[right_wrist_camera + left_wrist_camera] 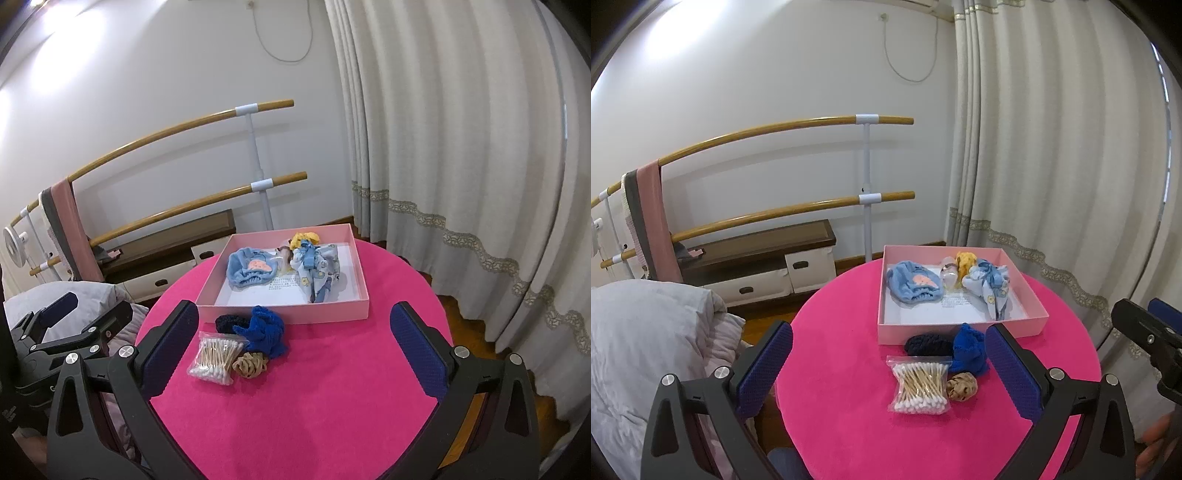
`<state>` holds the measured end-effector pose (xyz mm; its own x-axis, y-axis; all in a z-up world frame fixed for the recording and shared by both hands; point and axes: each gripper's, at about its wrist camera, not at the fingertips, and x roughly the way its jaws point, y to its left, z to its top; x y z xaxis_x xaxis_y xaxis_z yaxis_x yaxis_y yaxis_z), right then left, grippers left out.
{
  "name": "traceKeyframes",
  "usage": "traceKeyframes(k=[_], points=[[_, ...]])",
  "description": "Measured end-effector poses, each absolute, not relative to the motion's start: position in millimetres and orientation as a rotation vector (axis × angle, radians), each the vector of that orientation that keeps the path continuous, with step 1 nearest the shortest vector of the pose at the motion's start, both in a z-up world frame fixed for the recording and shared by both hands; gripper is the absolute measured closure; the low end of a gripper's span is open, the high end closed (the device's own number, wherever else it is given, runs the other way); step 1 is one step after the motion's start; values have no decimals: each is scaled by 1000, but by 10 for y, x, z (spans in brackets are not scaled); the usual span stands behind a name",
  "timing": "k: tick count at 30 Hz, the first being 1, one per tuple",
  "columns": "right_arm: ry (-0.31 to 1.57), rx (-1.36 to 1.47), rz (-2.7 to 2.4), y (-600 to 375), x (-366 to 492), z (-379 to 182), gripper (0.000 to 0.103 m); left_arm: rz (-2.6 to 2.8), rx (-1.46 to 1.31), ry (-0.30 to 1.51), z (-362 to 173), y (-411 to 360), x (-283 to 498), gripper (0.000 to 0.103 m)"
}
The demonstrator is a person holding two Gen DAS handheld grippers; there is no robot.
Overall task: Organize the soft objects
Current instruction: 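Withdraw both tools from the box and hold above the table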
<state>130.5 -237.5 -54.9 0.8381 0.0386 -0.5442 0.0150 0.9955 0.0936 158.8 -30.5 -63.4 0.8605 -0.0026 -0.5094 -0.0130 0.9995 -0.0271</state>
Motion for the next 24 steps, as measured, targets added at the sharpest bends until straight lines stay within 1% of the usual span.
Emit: traceKeyframes(k=[5, 14, 24], points=[[614, 82, 3, -2343, 1350, -652, 0, 9, -26, 562, -732, -307, 1633, 0], [721, 79, 21, -2304, 1557, -1028, 0, -2, -9, 665, -1041, -308, 1908, 0], [808, 72, 23, -2302, 1738, -1340, 0, -53, 3, 817, -1629, -371, 2404, 0]])
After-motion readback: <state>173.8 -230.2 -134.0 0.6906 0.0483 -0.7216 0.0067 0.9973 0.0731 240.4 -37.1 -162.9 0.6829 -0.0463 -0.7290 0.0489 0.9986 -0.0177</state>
